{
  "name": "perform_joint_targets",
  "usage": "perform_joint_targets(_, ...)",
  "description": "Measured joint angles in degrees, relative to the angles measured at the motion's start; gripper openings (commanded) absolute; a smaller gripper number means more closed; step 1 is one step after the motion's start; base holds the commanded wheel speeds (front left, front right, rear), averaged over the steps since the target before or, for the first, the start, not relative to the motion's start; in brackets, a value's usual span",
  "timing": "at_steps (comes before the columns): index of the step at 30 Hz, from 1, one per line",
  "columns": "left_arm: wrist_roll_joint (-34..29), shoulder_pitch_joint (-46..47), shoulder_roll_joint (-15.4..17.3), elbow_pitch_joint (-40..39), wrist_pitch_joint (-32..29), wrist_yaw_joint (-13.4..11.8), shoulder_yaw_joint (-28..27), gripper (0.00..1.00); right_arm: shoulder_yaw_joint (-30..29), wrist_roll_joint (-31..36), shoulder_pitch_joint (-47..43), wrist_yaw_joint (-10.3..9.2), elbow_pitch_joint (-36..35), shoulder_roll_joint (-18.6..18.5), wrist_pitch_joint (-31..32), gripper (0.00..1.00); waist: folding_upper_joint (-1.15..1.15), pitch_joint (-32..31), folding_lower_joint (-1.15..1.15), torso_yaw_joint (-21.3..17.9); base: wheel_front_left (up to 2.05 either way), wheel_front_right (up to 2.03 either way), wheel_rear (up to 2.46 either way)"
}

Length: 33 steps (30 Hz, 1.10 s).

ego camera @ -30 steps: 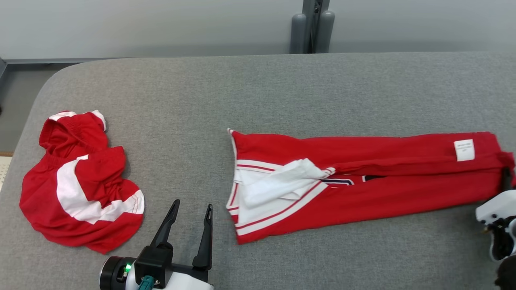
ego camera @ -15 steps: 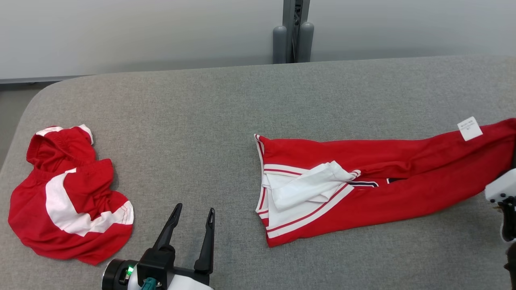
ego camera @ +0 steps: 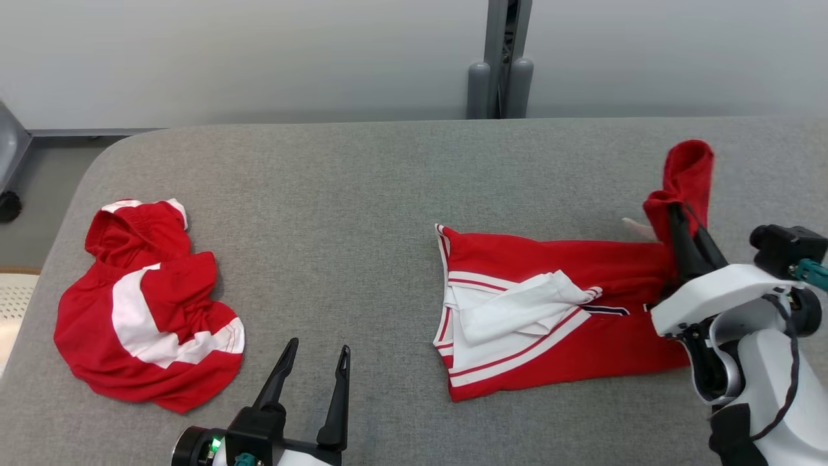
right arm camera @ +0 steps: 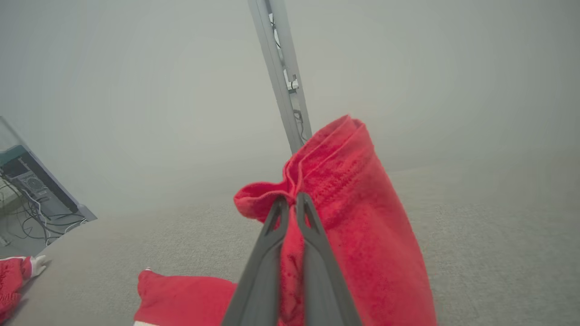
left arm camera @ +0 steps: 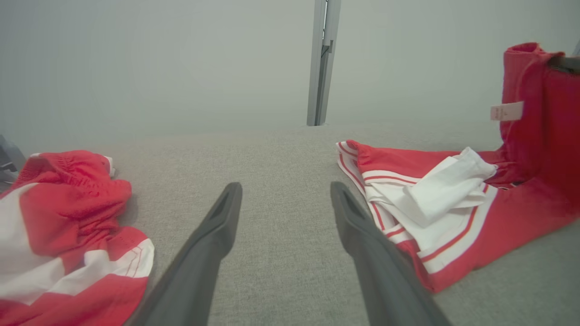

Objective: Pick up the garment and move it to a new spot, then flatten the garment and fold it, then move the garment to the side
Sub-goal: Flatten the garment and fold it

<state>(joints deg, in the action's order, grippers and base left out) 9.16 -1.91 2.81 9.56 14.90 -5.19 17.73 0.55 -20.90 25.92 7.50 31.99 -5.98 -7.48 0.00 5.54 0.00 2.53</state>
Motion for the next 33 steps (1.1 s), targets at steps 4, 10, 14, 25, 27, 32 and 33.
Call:
perform_joint_targets(4, 0.66, 0.02, 0.0, 0.11, 0.01, -0.31, 0.54, 1.0, 3.44, 0.0, -2.48, 0.0, -6.35, 2.26, 3.02, 0.0, 0.0, -0.29, 0.0, 2.13, 0.0, 0.0, 0.0)
perform_joint_targets(10, 1.66, 0.04, 0.0, 0.04, 0.01, -0.93, 1.3, 1.0, 5.76, 0.7, -5.04, 0.0, -7.16, 3.04, 3.37, 0.0, 0.0, -0.35, 0.0, 5.2, 0.0, 0.0, 0.0)
perform_joint_targets(14, 1.99, 0.08, -0.03, 0.1, 0.01, -1.01, 1.8, 1.0, 8.2, 0.64, -5.06, 0.0, -5.5, 3.21, 1.3, 0.0, 0.0, -0.01, 0.0, 7.13, 0.0, 0.0, 0.0)
perform_joint_targets(25, 2.6, 0.12, 0.0, 0.35, 0.01, -1.42, 2.19, 1.0, 13.08, 0.59, -4.82, 0.0, 2.82, 3.24, -1.66, 0.0, 0.0, 0.27, 0.0, 11.72, 0.0, 0.0, 0.0)
perform_joint_targets(27, 2.83, 0.1, 0.0, 0.37, 0.01, -1.44, 2.21, 1.0, 14.01, 0.59, -4.48, 0.0, 4.22, 3.23, -1.98, 0.0, 0.0, 0.27, 0.0, 12.21, 0.0, 0.0, 0.0)
perform_joint_targets(32, 2.91, 0.1, 0.0, 0.36, 0.01, -1.49, 2.32, 1.0, 15.46, 1.23, -4.09, 0.0, 7.32, 3.22, -2.11, 0.0, 0.0, 0.36, 0.0, 13.05, 0.0, 0.0, 0.0)
perform_joint_targets(33, 2.93, 0.1, 0.0, 0.37, 0.01, -1.51, 2.38, 1.0, 15.81, 1.24, -4.09, 0.0, 7.77, 3.21, -2.09, 0.0, 0.0, 0.41, 0.0, 13.19, 0.0, 0.0, 0.0)
